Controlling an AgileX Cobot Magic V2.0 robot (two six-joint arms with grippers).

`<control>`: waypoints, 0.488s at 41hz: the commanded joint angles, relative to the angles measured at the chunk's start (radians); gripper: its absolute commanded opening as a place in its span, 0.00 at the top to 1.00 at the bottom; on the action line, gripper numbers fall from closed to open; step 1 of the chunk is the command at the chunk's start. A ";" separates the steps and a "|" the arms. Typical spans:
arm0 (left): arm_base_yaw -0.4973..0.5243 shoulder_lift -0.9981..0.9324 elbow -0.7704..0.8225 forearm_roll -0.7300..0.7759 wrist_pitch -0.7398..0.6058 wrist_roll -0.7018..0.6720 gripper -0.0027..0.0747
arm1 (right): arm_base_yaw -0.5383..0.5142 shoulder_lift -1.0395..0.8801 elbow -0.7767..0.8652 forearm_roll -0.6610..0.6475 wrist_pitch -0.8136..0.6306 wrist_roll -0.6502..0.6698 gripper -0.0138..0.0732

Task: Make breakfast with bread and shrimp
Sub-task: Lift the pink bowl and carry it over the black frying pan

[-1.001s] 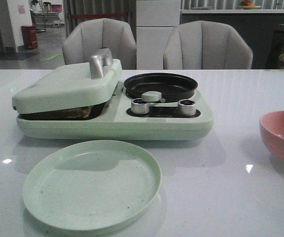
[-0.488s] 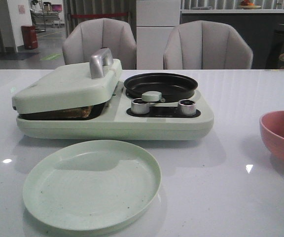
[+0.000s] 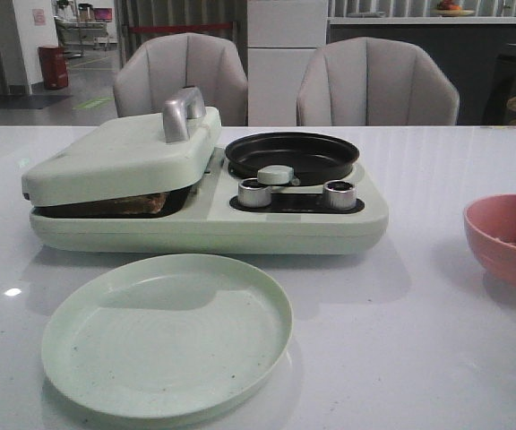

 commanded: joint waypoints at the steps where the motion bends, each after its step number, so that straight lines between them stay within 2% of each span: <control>1: -0.007 0.005 -0.027 -0.020 -0.066 -0.008 0.83 | 0.017 -0.094 -0.058 -0.005 -0.028 -0.027 0.80; 5: -0.007 0.005 -0.027 -0.020 -0.066 -0.008 0.83 | 0.072 -0.143 -0.132 -0.057 -0.034 -0.027 0.79; 12: -0.007 0.005 -0.027 -0.020 -0.066 -0.008 0.83 | 0.252 -0.166 -0.308 -0.236 -0.014 0.008 0.79; 20: -0.007 0.005 -0.027 -0.020 -0.066 -0.008 0.83 | 0.480 -0.106 -0.505 -0.684 -0.004 0.287 0.79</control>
